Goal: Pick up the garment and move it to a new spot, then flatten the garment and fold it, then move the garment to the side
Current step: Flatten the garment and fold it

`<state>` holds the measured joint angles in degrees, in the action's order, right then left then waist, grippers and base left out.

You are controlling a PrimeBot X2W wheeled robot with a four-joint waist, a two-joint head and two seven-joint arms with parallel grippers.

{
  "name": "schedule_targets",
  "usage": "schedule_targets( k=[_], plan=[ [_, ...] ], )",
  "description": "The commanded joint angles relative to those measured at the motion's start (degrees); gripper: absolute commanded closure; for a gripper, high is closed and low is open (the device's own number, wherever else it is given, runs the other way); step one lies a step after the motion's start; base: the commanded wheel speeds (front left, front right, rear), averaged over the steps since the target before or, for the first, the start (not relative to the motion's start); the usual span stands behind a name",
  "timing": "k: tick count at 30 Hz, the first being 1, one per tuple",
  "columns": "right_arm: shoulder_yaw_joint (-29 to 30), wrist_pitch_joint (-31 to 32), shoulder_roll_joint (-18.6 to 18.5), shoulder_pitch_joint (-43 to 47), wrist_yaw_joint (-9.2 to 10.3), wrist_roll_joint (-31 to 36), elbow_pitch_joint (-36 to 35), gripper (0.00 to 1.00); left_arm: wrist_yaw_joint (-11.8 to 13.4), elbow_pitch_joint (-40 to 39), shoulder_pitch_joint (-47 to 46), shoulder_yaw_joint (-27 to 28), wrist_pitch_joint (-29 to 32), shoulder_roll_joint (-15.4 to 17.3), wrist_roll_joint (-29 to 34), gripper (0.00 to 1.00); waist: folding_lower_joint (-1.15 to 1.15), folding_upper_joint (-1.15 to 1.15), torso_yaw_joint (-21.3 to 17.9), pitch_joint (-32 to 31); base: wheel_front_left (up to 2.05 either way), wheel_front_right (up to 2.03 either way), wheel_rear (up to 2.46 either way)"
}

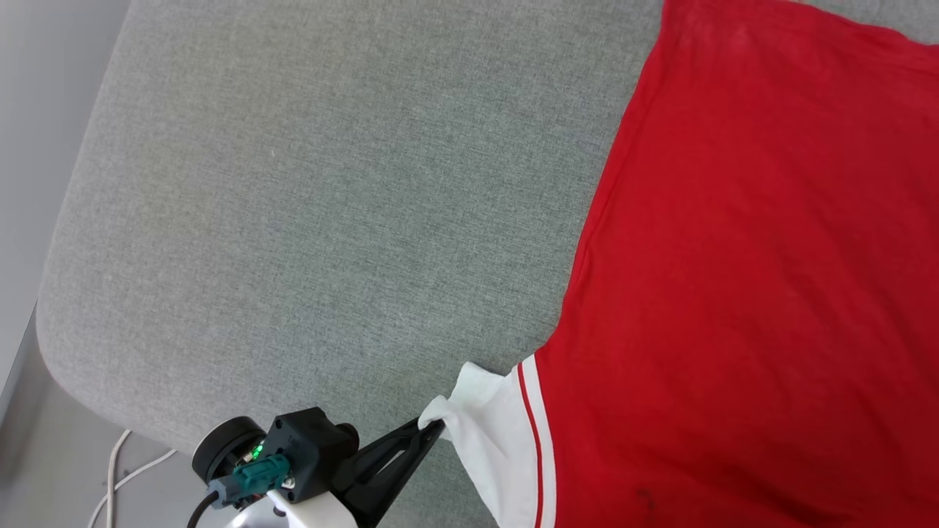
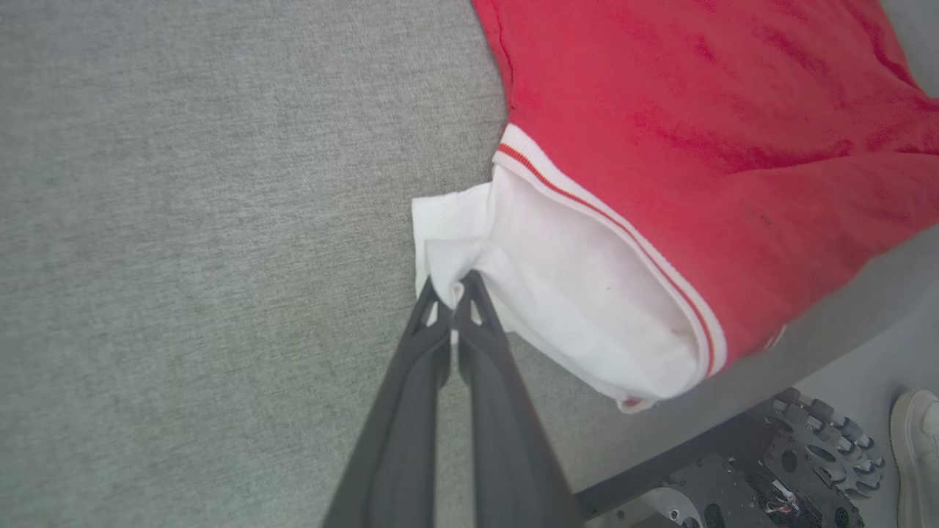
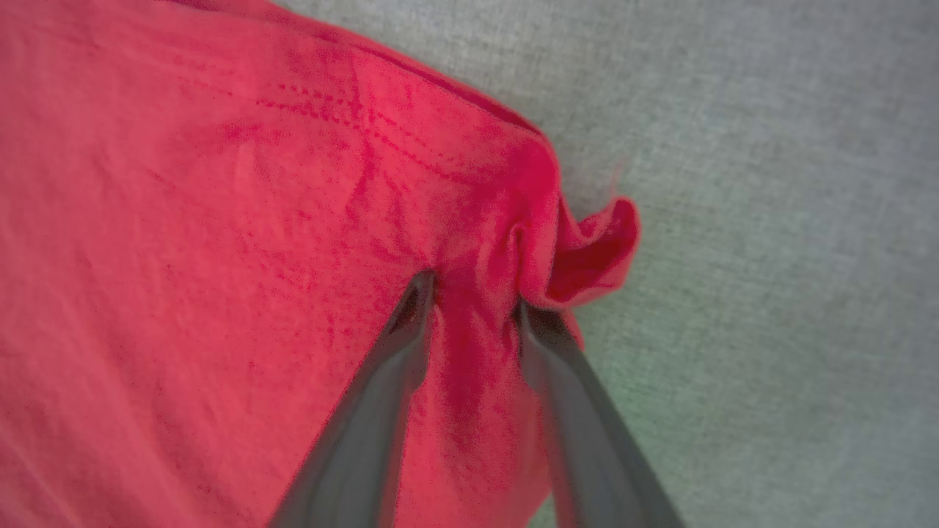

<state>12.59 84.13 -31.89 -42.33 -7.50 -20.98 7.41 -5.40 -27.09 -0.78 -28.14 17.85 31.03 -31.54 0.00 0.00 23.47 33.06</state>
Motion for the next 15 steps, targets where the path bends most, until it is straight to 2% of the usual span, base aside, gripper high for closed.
schedule_targets(
  k=[1,5,9,15],
  plan=[
    [-0.38,0.84,2.67,3.82,0.02,-0.47,2.24,1.00,-0.08,0.32,-0.84,-0.17,-0.25,0.29,0.27,1.00,0.00,0.00,-0.43,-0.66,0.00,0.00,0.00],
    [0.26,0.07,4.26,5.13,0.02,-1.05,2.45,1.00,0.11,0.58,-0.66,-0.46,0.15,0.24,0.18,1.00,0.00,0.00,-2.10,-2.93,0.00,0.00,0.00],
    [-1.70,-2.05,2.88,8.18,0.02,-1.53,1.67,1.00,0.80,1.14,-0.73,-0.02,0.79,1.89,2.17,1.00,0.00,0.00,-4.37,-6.18,0.00,0.00,0.00],
    [-2.30,-4.99,2.64,13.09,0.02,-4.37,2.03,1.00,1.95,2.05,1.31,0.13,1.09,2.31,1.85,1.00,0.00,0.00,-8.83,-11.11,0.00,0.00,0.00]
  ],
)
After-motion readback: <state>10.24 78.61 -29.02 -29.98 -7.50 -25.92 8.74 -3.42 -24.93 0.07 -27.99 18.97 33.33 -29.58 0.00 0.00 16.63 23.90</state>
